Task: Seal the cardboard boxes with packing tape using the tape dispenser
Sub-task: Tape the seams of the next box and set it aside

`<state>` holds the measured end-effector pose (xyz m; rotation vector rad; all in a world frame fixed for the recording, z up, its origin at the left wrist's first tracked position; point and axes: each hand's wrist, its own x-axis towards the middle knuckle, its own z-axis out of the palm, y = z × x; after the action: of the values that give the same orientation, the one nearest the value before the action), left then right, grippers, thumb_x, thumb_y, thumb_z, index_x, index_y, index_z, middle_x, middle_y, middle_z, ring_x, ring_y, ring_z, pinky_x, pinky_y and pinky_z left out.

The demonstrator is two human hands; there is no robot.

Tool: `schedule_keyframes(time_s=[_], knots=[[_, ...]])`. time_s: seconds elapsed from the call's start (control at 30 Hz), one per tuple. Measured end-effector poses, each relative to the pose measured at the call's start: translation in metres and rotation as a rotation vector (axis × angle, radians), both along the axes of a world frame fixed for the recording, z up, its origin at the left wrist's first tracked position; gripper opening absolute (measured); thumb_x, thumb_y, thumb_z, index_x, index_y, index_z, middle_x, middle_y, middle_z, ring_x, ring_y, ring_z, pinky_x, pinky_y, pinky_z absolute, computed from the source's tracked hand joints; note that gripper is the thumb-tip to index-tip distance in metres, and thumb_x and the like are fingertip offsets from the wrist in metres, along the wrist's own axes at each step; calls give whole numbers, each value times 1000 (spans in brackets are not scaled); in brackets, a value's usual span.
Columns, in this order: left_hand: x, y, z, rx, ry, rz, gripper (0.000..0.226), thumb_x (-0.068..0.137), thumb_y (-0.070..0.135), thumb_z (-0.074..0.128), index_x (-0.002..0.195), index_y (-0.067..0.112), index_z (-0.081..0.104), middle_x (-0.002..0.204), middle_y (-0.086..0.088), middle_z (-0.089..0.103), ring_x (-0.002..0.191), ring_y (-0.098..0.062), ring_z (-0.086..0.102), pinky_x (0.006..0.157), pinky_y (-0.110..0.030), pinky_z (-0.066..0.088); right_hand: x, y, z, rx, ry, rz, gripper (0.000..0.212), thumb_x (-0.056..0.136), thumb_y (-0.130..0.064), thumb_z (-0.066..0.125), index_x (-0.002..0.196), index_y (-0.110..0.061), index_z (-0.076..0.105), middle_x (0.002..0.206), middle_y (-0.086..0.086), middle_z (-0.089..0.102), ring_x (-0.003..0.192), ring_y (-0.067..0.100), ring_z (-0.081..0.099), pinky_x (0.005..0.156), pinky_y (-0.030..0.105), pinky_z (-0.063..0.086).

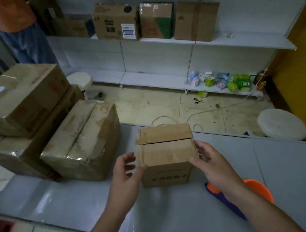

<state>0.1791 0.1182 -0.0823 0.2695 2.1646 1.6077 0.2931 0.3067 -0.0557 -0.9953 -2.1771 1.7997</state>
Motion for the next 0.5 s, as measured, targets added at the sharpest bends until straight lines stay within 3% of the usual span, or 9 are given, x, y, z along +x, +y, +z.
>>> schedule_keyframes(time_s=[0.13,0.23,0.3,0.37,0.5], knots=[[-9,5,15,-182,483,-99,60,92,45,58,145,28,37,142,16,37,131,0,33,107,-24,30,-10,5,11,367,-32,2,49,96,-31,54,143,-33,40,142,-18,40,134,8,38,109,30,34],[-23,29,26,-375,759,-299,70,91,62,30,151,26,32,157,13,25,146,-1,10,116,-23,10,-38,5,19,679,42,200,49,100,-32,46,147,-28,35,155,-13,26,144,7,17,114,22,11],[-32,45,22,-557,826,-458,77,87,65,10,155,28,18,162,9,6,150,-9,-6,121,-31,0,-56,9,12,849,-38,372,52,101,-39,37,151,-27,26,161,-9,10,148,10,1,118,28,3],[-36,53,11,-660,796,-540,79,84,68,-1,155,32,5,163,8,-6,149,-12,-15,123,-40,0,-63,14,-1,887,-192,494,56,102,-46,27,153,-29,13,162,-8,-6,148,12,-13,120,37,-2],[-40,53,-3,-586,761,-543,80,86,68,5,155,28,8,163,9,-4,149,-11,-16,120,-31,-4,-61,17,-16,891,-250,525,57,102,-48,21,154,-32,3,161,-12,-14,146,9,-22,121,40,-2]])
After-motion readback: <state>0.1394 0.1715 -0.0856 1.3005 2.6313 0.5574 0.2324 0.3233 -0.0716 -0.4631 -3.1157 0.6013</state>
